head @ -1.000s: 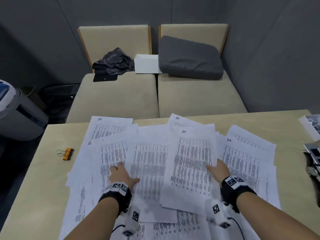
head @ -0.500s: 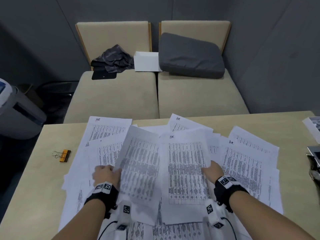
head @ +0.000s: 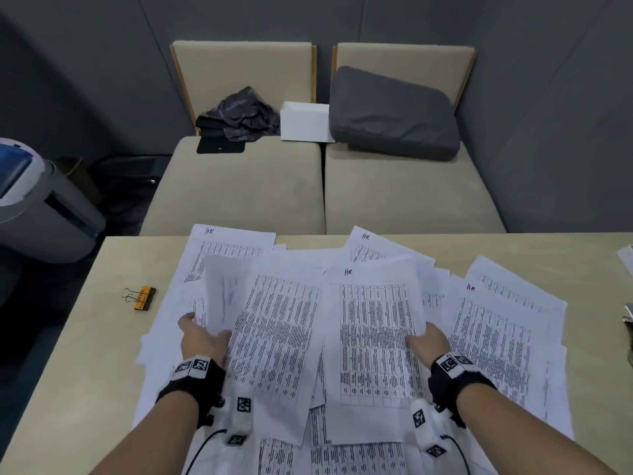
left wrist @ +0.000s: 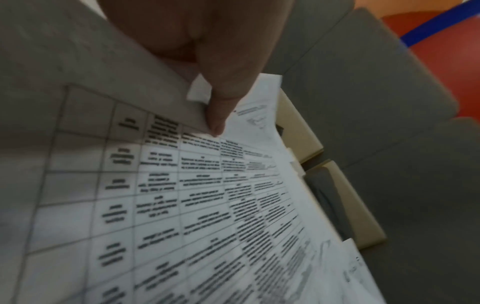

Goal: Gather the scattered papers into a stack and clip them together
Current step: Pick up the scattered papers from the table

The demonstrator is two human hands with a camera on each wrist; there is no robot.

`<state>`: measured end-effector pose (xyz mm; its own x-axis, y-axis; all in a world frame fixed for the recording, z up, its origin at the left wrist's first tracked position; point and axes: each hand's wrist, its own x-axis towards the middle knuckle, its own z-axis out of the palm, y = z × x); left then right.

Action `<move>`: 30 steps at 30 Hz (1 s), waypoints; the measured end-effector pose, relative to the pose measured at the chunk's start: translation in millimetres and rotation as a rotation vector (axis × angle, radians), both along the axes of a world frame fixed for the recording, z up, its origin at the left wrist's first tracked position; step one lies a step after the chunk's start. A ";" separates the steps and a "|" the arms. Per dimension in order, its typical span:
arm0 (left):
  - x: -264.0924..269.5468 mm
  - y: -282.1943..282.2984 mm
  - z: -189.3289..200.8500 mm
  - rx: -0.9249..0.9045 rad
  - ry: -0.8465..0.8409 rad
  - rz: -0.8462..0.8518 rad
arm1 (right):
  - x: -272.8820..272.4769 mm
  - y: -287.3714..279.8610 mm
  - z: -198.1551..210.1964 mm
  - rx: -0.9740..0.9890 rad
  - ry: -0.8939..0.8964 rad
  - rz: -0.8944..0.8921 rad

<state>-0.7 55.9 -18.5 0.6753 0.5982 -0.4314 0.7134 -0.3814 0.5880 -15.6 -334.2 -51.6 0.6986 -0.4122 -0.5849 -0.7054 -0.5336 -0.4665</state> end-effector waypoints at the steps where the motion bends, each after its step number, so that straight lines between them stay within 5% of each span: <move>1: 2.2 0.1 4.9 0.026 -0.014 -0.056 | -0.6 0.1 0.4 -0.007 -0.002 0.004; 5: 17.6 4.6 38.8 0.075 -0.228 -0.290 | -3.2 1.5 4.9 -0.011 0.000 0.015; 10: 27.3 -12.5 103.0 -0.243 -0.486 -0.190 | -7.6 4.8 16.5 0.047 -0.045 -0.014; 14: 32.1 -36.9 97.3 -0.264 -0.378 -0.219 | -10.4 12.3 16.9 0.233 -0.117 -0.199; 20: 8.0 -105.6 38.4 -0.286 -0.129 -0.405 | -16.0 3.8 8.7 0.657 -0.017 -0.370; 24: -5.5 -127.8 4.8 -0.293 0.028 -0.523 | -15.7 5.0 9.7 0.661 -0.005 -0.215; 30: -6.2 -83.4 -2.6 -0.100 0.048 -0.406 | -11.7 19.1 7.7 0.307 -0.091 0.007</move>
